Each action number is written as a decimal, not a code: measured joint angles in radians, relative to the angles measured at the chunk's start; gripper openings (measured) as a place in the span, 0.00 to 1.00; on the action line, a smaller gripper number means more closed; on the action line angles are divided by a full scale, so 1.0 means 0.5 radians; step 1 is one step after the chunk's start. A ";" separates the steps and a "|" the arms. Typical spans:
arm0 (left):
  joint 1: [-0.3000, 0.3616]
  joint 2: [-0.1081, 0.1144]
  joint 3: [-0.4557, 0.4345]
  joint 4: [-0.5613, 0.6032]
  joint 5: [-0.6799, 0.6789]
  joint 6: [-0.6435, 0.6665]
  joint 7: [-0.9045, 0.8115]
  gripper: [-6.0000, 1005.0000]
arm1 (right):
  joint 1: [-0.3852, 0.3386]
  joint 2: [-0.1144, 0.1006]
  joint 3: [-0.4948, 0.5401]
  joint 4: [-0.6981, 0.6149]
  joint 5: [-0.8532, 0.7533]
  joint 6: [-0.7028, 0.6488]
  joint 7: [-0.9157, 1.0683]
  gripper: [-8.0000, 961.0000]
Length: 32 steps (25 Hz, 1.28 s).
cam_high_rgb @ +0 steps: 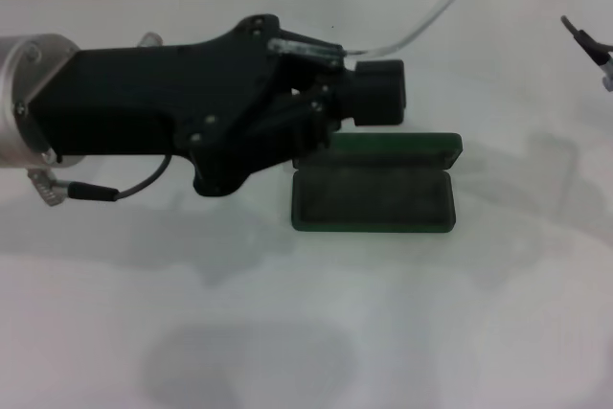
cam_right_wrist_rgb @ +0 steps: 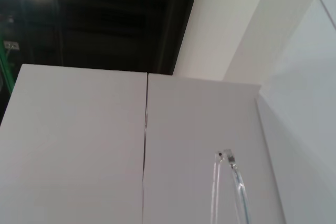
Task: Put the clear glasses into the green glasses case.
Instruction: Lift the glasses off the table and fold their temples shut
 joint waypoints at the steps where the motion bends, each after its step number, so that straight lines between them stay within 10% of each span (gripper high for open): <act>1: 0.001 0.000 -0.008 0.000 -0.001 0.000 0.000 0.05 | 0.000 -0.001 -0.010 0.001 -0.001 0.000 0.000 0.08; 32: 0.001 -0.006 -0.076 -0.072 -0.018 -0.003 0.000 0.05 | -0.064 -0.009 -0.053 -0.031 -0.375 0.094 -0.008 0.08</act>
